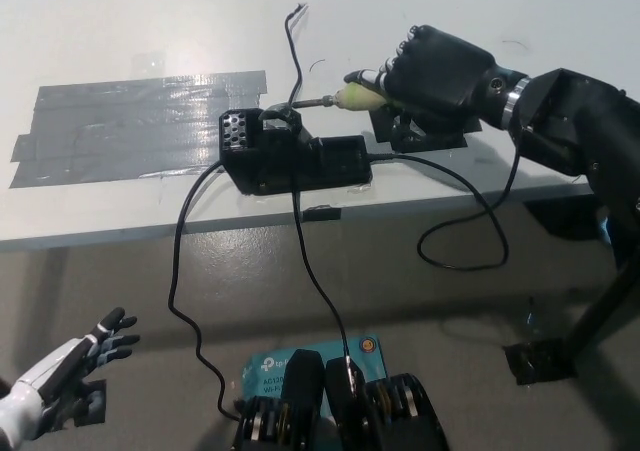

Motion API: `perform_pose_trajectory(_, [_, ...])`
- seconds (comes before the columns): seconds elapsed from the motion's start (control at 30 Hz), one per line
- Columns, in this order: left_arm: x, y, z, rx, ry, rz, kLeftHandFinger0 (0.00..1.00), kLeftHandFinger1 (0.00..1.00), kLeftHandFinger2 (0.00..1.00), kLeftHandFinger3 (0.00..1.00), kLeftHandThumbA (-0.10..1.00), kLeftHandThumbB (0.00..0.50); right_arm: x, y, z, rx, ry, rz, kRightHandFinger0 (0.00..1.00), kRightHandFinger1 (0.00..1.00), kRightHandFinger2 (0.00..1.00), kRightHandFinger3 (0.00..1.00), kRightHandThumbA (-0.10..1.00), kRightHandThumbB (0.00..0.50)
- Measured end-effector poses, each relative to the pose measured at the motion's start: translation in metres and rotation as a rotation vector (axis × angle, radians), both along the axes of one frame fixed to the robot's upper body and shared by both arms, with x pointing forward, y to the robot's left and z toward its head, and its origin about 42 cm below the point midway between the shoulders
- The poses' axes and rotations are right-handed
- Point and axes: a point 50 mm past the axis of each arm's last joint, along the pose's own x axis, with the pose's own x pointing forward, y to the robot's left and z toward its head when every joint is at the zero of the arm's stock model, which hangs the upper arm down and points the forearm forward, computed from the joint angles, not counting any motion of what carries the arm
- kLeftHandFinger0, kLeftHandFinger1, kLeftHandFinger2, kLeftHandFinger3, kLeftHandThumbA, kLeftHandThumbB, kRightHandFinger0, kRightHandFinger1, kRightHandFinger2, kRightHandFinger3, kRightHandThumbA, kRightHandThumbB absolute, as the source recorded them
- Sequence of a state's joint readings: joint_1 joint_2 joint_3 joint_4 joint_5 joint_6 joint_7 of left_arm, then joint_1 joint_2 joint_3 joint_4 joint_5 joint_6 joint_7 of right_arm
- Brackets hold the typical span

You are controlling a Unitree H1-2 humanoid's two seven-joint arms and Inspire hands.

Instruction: The robot uses its right hand to grab and lift the soldering gun kept on the middle of the table and puts it in its base

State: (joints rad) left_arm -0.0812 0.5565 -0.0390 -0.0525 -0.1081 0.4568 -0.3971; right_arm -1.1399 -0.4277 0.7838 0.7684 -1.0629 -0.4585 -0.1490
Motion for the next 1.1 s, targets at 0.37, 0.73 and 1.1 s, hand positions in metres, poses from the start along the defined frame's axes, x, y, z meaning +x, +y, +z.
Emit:
perform_pose_trajectory(0.37, [0.0, -0.004, 0.003, 0.002, -0.01, -0.015, 1.0, 1.0, 1.0, 1.0, 1.0, 0.198, -0.002, 0.002, 0.0, -0.031, -0.014, 0.002, 0.0, 0.0, 0.19, 0.45, -0.01, 0.188])
perform_pose_trajectory(0.73, [0.0, -0.005, 0.003, 0.008, -0.01, -0.019, 0.99, 1.0, 1.0, 1.0, 1.0, 0.21, -0.005, 0.003, -0.005, -0.01, -0.036, 0.038, 0.0, 0.0, 0.12, 0.42, -0.1, 0.219])
perform_pose_trajectory(1.1, [-0.001, -0.009, 0.0, 0.011, -0.002, -0.033, 1.0, 1.0, 1.0, 1.0, 1.0, 0.215, -0.018, -0.007, -0.03, 0.071, -0.048, 0.061, 0.0, 0.0, 0.34, 0.41, -0.1, 0.309])
